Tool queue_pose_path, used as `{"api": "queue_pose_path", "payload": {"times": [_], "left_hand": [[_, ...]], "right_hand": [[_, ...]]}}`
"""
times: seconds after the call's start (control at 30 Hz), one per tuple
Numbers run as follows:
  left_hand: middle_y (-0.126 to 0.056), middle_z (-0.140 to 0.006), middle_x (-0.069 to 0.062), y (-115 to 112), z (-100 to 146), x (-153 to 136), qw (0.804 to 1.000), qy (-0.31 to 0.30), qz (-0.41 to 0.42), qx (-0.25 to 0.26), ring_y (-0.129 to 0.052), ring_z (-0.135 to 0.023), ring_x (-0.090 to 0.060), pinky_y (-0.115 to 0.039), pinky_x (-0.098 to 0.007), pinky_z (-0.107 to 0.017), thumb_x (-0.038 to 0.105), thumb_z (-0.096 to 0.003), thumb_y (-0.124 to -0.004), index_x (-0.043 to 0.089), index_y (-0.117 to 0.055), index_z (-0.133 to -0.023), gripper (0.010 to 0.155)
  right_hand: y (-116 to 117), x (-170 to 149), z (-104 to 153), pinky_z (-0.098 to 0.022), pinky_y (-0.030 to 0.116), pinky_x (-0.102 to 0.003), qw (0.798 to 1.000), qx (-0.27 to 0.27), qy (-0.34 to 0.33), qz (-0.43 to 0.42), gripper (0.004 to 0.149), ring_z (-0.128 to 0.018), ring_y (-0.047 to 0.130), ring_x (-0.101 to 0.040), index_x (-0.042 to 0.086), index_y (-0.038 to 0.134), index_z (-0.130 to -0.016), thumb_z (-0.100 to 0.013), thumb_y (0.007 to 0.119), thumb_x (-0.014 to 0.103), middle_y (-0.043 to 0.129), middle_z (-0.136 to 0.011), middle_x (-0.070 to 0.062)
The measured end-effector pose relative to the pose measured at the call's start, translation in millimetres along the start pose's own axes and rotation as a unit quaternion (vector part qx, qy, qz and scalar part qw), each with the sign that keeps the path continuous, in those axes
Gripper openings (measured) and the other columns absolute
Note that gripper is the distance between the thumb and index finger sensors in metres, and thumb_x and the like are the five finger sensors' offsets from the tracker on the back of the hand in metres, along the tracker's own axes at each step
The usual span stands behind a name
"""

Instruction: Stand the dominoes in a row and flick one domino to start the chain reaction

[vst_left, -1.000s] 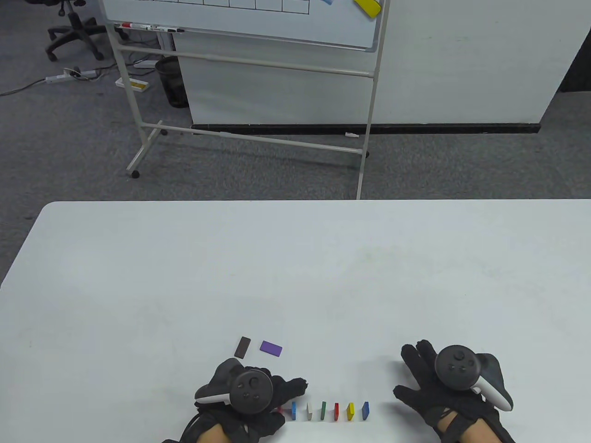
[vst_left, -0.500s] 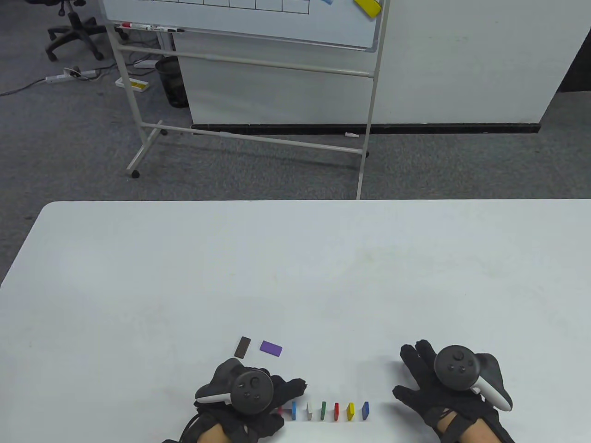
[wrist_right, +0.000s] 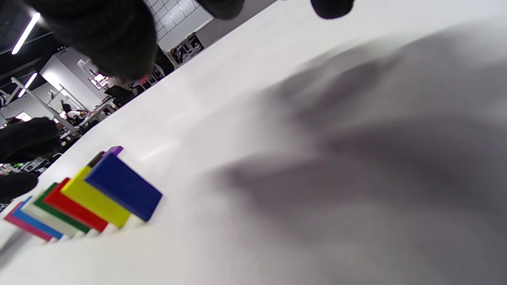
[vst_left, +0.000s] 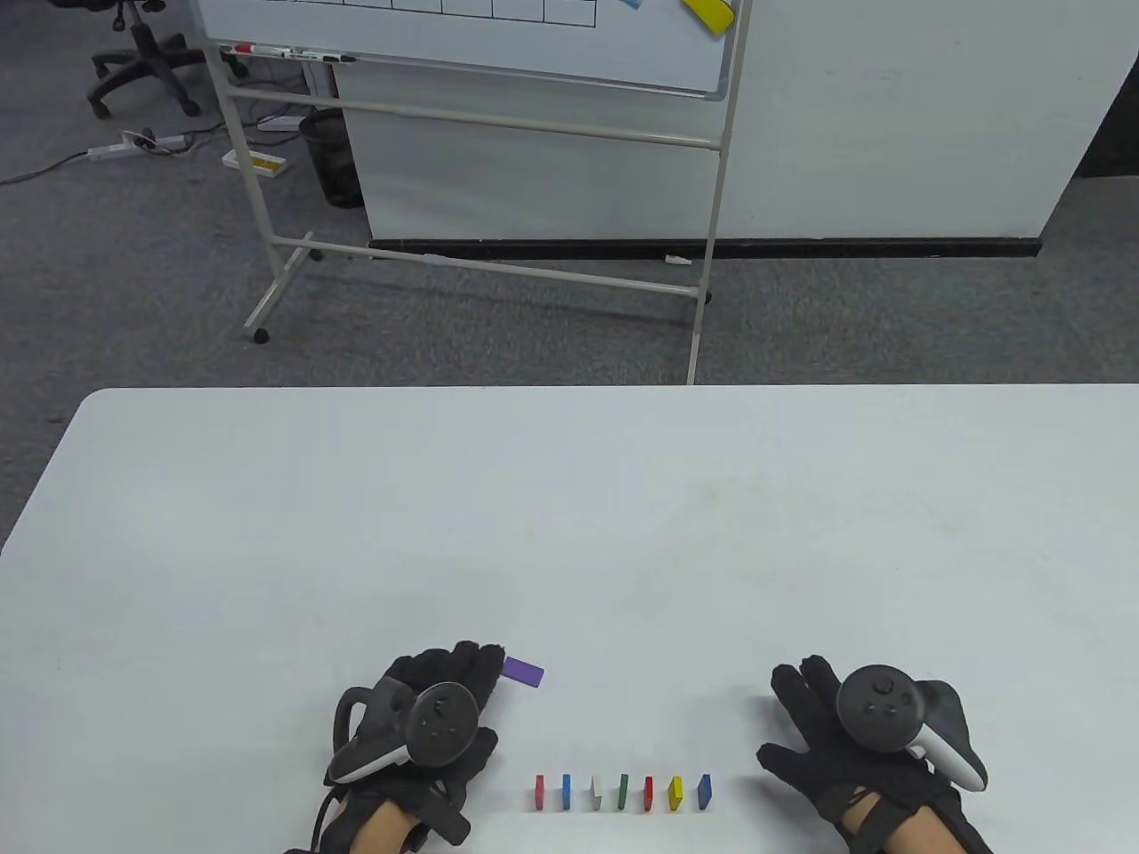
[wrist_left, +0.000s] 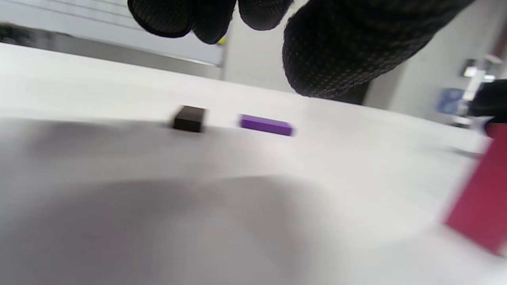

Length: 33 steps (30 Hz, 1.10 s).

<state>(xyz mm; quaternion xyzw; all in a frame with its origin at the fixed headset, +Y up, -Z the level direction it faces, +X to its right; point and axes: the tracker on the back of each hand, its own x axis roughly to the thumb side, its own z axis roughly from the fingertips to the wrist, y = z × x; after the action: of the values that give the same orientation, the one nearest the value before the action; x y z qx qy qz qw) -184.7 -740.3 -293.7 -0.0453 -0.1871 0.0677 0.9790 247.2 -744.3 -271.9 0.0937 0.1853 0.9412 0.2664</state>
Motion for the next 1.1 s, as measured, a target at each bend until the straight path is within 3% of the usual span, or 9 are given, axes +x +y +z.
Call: {"api": "queue_pose_path", "payload": {"times": [0.13,0.33,0.5,0.57,0.77,0.97,1.1], "left_hand": [[-0.053,-0.112,-0.015,-3,-4,-19,0.998,0.062,-0.007,0.008,-0.062,-0.098,-0.045,-0.046,-0.070,-0.069,0.045,-0.0500,-0.084,0.018,-0.043,-0.112,0.078],[-0.043,-0.117,-0.012,-25,-21,-18,0.995,0.080,-0.038,-0.056,-0.054,-0.103,-0.049,-0.043,-0.071,-0.069,0.051,-0.0516,-0.077,0.019,-0.037,-0.113,0.080],[-0.035,-0.120,-0.001,-32,-32,-12,0.988,0.100,-0.046,-0.107,-0.045,-0.108,-0.049,-0.039,-0.071,-0.071,0.049,-0.0548,-0.068,0.032,-0.026,-0.113,0.073],[-0.036,-0.120,-0.001,-33,-33,-11,0.987,0.107,-0.050,-0.109,-0.046,-0.107,-0.049,-0.039,-0.070,-0.071,0.049,-0.0552,-0.065,0.032,-0.036,-0.113,0.067],[-0.062,-0.111,-0.004,-26,-31,-4,0.989,0.114,-0.076,-0.048,-0.073,-0.095,-0.042,-0.053,-0.066,-0.068,0.045,-0.0534,-0.079,0.028,-0.063,-0.106,0.057],[-0.080,-0.096,-0.008,-24,-32,7,0.986,0.105,-0.127,-0.036,-0.092,-0.073,-0.031,-0.069,-0.062,-0.061,0.034,-0.0519,-0.084,0.024,-0.068,-0.105,0.056],[-0.081,-0.091,-0.013,-26,-34,9,0.984,0.100,-0.138,-0.054,-0.094,-0.063,-0.030,-0.071,-0.063,-0.059,0.034,-0.0497,-0.084,0.017,-0.064,-0.106,0.062]], "right_hand": [[0,0,0,-0.066,0.033,-0.077,1.000,0.000,-0.001,0.001,0.089,-0.107,0.033,-0.055,0.017,0.029,-0.114,-0.050,0.077,0.057,0.014,-0.115,-0.021],[1,1,-1,-0.066,0.033,-0.077,1.000,0.002,0.000,0.001,0.089,-0.107,0.033,-0.055,0.017,0.029,-0.114,-0.050,0.077,0.057,0.014,-0.115,-0.020],[0,0,-1,-0.066,0.033,-0.077,1.000,0.003,-0.002,0.005,0.089,-0.107,0.033,-0.055,0.017,0.029,-0.113,-0.050,0.077,0.057,0.014,-0.115,-0.020],[-1,-1,-1,-0.066,0.033,-0.077,1.000,0.002,-0.001,0.003,0.089,-0.107,0.033,-0.056,0.017,0.029,-0.114,-0.050,0.077,0.057,0.014,-0.115,-0.020],[-2,-4,-1,-0.066,0.033,-0.077,1.000,0.003,0.000,-0.003,0.089,-0.107,0.033,-0.056,0.017,0.029,-0.113,-0.050,0.077,0.057,0.014,-0.115,-0.020],[-1,-3,-2,-0.066,0.033,-0.077,1.000,0.005,-0.001,-0.004,0.089,-0.107,0.033,-0.056,0.017,0.029,-0.114,-0.050,0.077,0.057,0.014,-0.115,-0.020],[1,-3,-3,-0.066,0.033,-0.077,1.000,0.009,0.000,-0.003,0.089,-0.107,0.034,-0.055,0.017,0.029,-0.113,-0.050,0.077,0.057,0.014,-0.115,-0.021]]}}
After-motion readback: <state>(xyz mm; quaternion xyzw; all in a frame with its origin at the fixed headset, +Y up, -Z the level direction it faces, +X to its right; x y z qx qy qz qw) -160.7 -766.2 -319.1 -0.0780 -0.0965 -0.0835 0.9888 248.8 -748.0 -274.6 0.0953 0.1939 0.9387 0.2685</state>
